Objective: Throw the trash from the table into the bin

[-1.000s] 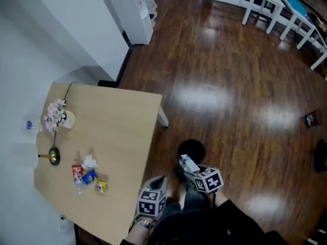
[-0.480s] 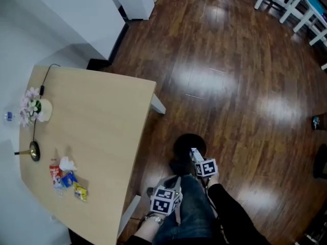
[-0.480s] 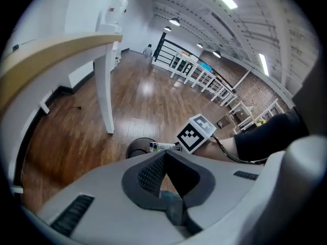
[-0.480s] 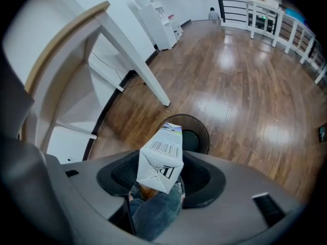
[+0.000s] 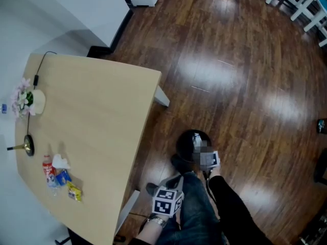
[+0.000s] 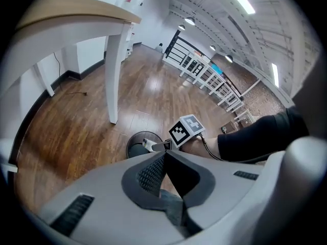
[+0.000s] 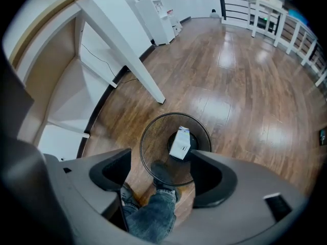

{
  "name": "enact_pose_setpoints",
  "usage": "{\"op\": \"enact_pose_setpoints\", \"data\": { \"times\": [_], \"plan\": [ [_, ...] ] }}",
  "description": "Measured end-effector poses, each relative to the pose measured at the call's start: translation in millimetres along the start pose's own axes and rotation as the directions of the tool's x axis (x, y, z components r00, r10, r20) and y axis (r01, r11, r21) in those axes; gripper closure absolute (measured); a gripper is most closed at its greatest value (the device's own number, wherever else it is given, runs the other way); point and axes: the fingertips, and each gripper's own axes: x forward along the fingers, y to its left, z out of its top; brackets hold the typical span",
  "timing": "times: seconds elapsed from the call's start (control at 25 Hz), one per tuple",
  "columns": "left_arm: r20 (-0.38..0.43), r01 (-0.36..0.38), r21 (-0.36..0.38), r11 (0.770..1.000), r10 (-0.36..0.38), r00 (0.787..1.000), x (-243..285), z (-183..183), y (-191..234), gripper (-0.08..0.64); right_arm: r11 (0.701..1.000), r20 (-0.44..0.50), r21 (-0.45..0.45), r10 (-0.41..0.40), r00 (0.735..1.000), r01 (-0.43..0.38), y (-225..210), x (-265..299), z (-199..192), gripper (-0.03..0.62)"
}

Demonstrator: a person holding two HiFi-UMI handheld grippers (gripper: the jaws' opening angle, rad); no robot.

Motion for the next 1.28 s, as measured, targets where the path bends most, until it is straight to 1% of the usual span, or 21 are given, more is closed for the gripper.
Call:
{"op": "enact_pose_setpoints", "data": {
  "times": [0.2, 0.36, 0.44, 0.52, 0.6, 0.72, 0.8, 0.84, 0.96, 1.04, 1.12, 1.2, 1.28],
  "plan": [
    [-0.010, 0.006, -0.015, 1.000, -0.006, 1.000, -3, -7, -2, 0.554, 1.000, -0.030, -0.010, 0.007, 1.000, -0.007, 7, 3, -20, 0.221],
    [0.020, 0.019, -0.014, 1.000, -0.019, 1.000, -9, 3, -6, 0.554, 1.000, -0.034, -0.013, 0.002, 0.999, -0.002, 11, -13, -26, 0.221],
    [0.031, 0.022, -0.012, 1.000, -0.021, 0.999, -12, 8, -9, 0.555, 1.000, -0.021, -0.001, 0.008, 1.000, -0.008, 11, -21, -26, 0.221],
    [0.037, 0.020, -0.003, 1.000, -0.020, 0.999, -17, 14, -11, 0.554, 0.999, 0.008, 0.010, 0.032, 0.999, -0.032, 17, -39, -20, 0.221],
    [0.045, 0.017, 0.019, 1.000, -0.018, 0.999, -26, 20, -14, 0.555, 0.998, 0.040, -0.001, 0.062, 0.997, -0.062, 31, -68, -9, 0.221],
    [0.056, 0.017, 0.050, 0.999, -0.020, 0.998, -54, 32, -24, 0.555, 0.991, 0.104, -0.068, 0.124, 0.987, -0.117, 69, -137, 13, 0.221],
    [0.085, 0.007, 0.046, 0.999, -0.011, 0.996, -83, 43, -28, 0.555, 0.976, 0.128, -0.128, 0.194, 0.973, -0.178, 100, -179, 19, 0.222],
    [0.107, 0.001, 0.033, 0.999, -0.005, 0.994, -100, 50, -30, 0.555, 0.965, 0.128, -0.163, 0.228, 0.965, -0.206, 118, -202, 22, 0.222],
    [0.181, -0.035, -0.008, 0.999, 0.036, 0.983, -158, 64, -31, 0.555, 0.920, 0.087, -0.285, 0.304, 0.949, -0.269, 180, -268, 29, 0.234],
    [0.218, -0.080, -0.033, 0.996, 0.085, 0.972, -202, 62, -25, 0.555, 0.875, 0.054, -0.374, 0.351, 0.935, -0.307, 227, -304, 30, 0.273],
    [0.253, -0.126, -0.077, 0.989, 0.142, 0.957, -242, 50, -16, 0.555, 0.811, 0.033, -0.476, 0.402, 0.915, -0.340, 276, -330, 33, 0.320],
    [0.290, -0.171, -0.146, 0.974, 0.208, 0.934, -279, 36, -4, 0.555, 0.734, 0.014, -0.580, 0.442, 0.897, -0.353, 321, -350, 37, 0.418],
    [0.328, -0.209, -0.240, 0.948, 0.282, 0.901, -314, 20, 12, 0.555, 0.643, -0.016, -0.673, 0.482, 0.876, -0.366, 364, -364, 41, 0.530]
  ]
}}
